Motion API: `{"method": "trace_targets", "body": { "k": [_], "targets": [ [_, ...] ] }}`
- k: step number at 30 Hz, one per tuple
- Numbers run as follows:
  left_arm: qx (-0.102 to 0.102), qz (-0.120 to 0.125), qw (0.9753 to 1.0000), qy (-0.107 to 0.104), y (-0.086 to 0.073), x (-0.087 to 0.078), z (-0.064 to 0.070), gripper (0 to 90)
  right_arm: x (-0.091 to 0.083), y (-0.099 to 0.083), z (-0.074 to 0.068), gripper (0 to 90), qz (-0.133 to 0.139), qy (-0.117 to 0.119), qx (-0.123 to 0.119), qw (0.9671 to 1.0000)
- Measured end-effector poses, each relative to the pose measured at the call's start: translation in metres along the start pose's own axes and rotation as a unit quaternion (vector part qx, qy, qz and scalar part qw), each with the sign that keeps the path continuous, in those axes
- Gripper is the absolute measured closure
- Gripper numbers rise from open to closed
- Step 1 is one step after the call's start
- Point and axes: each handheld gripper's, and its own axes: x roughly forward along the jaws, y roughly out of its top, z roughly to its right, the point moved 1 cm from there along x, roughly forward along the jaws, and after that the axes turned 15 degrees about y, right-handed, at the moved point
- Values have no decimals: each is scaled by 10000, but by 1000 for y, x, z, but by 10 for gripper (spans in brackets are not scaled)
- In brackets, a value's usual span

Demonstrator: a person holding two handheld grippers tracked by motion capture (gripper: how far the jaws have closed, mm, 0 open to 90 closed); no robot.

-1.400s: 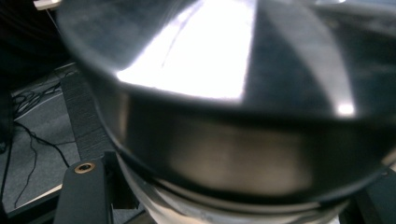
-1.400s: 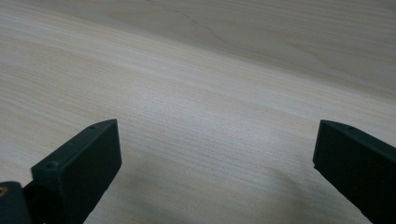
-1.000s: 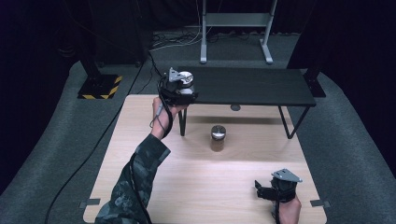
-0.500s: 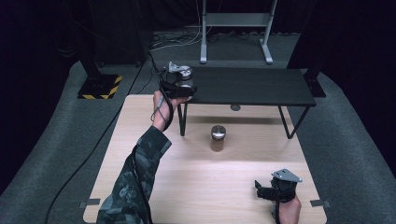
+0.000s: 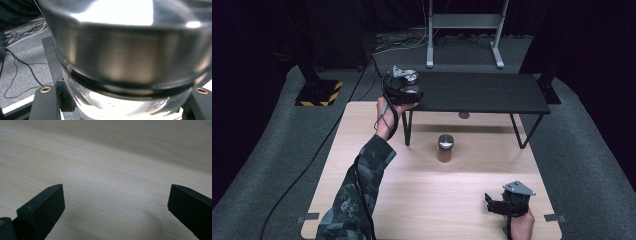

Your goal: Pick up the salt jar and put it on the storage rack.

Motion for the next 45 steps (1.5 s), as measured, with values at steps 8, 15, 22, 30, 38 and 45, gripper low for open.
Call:
{"method": "trace_targets", "body": {
  "k": [8,15,22,30,38,45],
  "targets": [
    [15,-82,9999,120,4,-3,4,233,0,0,0,1,1,3,0,10000],
    [225,-76,9988,432,1,-19,10,24,0,0,0,1,10,7,1,10000],
    [363,-283,9976,520,-22,-34,-3,0,-1,-1,0,1,38,9,1,10000],
    [473,-615,9946,689,-76,-36,-2,0,0,-1,0,0,29,3,6,10000],
    [377,-1266,9886,717,-146,-34,7,1,0,0,0,0,-2,10,-3,10000],
    [543,-1754,9803,722,-196,-49,14,2,1,1,-1,0,-19,-9,-11,10000]
  ]
}}
